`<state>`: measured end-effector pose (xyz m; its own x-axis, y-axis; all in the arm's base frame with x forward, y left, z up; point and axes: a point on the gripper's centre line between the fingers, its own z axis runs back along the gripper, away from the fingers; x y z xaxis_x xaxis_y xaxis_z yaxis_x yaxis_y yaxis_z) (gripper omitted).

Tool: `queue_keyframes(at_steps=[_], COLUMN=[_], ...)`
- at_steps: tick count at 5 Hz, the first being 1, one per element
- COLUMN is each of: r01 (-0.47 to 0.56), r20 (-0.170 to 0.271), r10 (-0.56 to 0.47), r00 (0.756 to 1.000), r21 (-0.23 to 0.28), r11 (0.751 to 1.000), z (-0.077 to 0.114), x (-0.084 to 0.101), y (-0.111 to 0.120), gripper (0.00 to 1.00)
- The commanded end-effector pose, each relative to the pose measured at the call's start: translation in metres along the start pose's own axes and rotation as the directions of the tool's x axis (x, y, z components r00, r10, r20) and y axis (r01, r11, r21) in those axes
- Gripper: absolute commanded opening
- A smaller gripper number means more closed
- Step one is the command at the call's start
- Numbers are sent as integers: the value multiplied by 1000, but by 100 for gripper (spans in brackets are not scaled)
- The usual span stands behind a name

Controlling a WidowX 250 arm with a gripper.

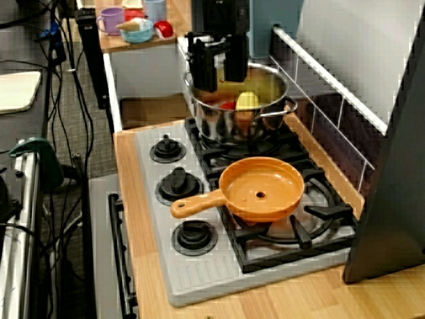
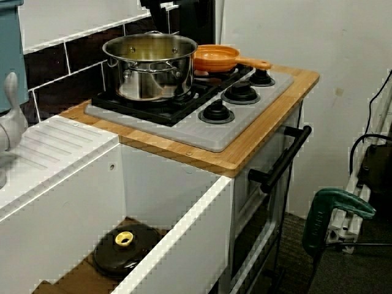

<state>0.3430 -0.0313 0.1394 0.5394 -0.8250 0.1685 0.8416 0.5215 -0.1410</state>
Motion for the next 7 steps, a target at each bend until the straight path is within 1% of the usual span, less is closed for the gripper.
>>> queue_keyframes(at_steps=[1,2,3,5,6,7], r01=[20,-5,-26,-8,-15,-20], r20=[36,58,54,27,15,21], r10=[-22,-4,13,0,11,15], r00=[999,998,998,1000,1000,1000], r21=[73,144,242,301,296,282], r11=[997,990,970,954,955,959], z=[27,32,34,26,28,33], x=[11,16,32,30,25,17], y=[5,8,8,27,36,38], gripper=[100,100,100,100,100,100])
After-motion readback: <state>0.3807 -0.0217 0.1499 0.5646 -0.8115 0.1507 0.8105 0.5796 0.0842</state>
